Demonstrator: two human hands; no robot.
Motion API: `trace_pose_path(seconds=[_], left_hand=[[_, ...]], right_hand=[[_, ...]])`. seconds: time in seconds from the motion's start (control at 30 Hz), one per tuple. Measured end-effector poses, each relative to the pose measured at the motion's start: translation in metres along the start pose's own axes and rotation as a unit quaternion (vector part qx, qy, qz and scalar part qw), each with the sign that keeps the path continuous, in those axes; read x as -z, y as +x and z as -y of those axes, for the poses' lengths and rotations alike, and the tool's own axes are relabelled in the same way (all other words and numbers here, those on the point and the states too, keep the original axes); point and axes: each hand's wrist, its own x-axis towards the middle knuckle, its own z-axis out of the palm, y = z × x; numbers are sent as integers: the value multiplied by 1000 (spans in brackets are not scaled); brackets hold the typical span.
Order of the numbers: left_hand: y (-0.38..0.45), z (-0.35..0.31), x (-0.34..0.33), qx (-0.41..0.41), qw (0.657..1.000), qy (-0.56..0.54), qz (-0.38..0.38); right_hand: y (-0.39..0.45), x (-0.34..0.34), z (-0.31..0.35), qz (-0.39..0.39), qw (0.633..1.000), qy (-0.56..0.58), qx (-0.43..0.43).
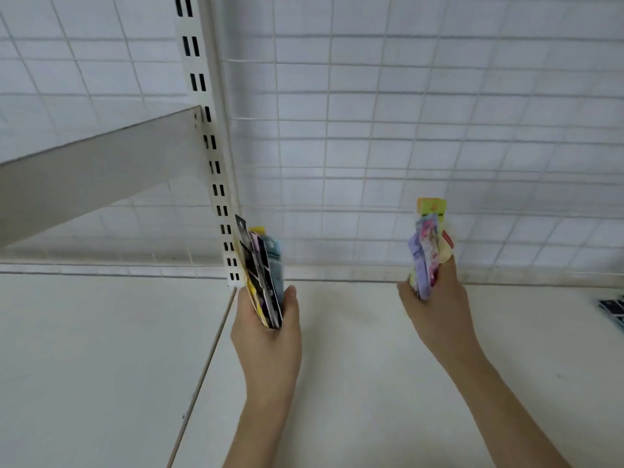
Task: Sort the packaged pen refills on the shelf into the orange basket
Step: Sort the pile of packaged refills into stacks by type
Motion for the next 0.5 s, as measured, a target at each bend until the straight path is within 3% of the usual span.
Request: trace_pose_path(seconds=[0.1, 0.23, 0.37, 0.5], left_hand=[[-14, -3, -15, 8, 999, -39, 20], [-28, 15, -31, 47, 992, 62, 100], [-31, 17, -34, 87, 978, 140, 125], [-34, 18, -38, 91, 966, 218, 105]], right_hand=[[-13, 7, -23, 28, 997, 38, -60], [-18, 9, -48, 73, 986, 87, -119], [-6, 27, -56, 108, 982, 98, -116], [-3, 61, -74, 93, 994, 20, -61]])
